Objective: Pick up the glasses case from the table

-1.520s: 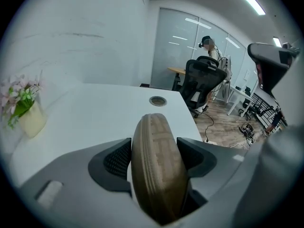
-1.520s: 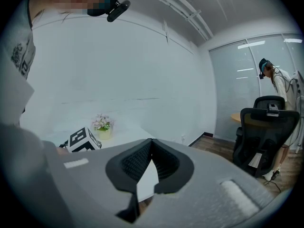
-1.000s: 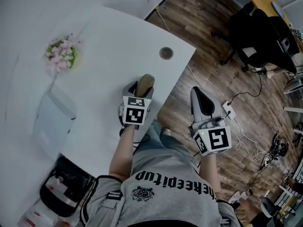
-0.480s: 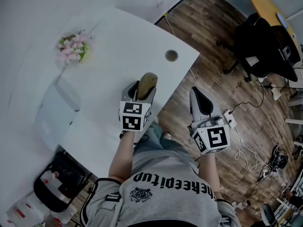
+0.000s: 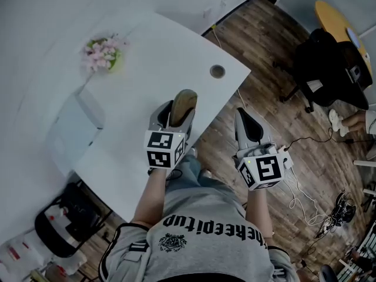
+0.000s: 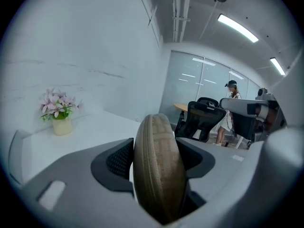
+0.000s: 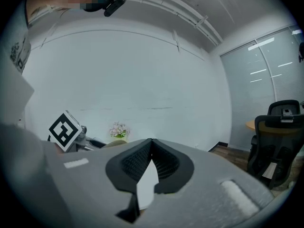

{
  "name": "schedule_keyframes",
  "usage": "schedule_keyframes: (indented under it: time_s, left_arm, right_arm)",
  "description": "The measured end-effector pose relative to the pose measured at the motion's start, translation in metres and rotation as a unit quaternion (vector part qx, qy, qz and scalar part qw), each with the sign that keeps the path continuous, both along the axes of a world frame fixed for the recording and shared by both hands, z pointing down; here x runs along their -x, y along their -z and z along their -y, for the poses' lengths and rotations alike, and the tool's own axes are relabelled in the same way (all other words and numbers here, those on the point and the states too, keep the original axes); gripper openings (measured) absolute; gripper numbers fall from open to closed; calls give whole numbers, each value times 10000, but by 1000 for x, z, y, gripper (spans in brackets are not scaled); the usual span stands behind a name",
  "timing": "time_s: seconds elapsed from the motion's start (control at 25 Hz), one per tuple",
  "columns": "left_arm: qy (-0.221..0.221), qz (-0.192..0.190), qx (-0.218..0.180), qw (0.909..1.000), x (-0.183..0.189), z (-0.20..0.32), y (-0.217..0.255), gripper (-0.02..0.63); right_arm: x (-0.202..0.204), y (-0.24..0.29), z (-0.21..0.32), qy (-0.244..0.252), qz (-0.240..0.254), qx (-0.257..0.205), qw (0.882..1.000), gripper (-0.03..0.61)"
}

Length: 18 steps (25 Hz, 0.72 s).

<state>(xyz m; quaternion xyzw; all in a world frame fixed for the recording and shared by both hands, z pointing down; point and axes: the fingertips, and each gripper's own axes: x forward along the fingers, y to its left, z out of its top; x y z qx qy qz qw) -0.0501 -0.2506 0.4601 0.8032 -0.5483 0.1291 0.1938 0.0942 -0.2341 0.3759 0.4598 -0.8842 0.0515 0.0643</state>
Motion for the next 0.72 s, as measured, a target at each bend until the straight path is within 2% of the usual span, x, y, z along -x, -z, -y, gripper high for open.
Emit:
schedule_keyframes:
  time_s: [0.72]
  left_arm:
    - [214, -307, -921, 9950, 5, -38, 69, 290]
  right_arm:
    - [6, 22, -25, 298, 150, -275, 9991, 2]
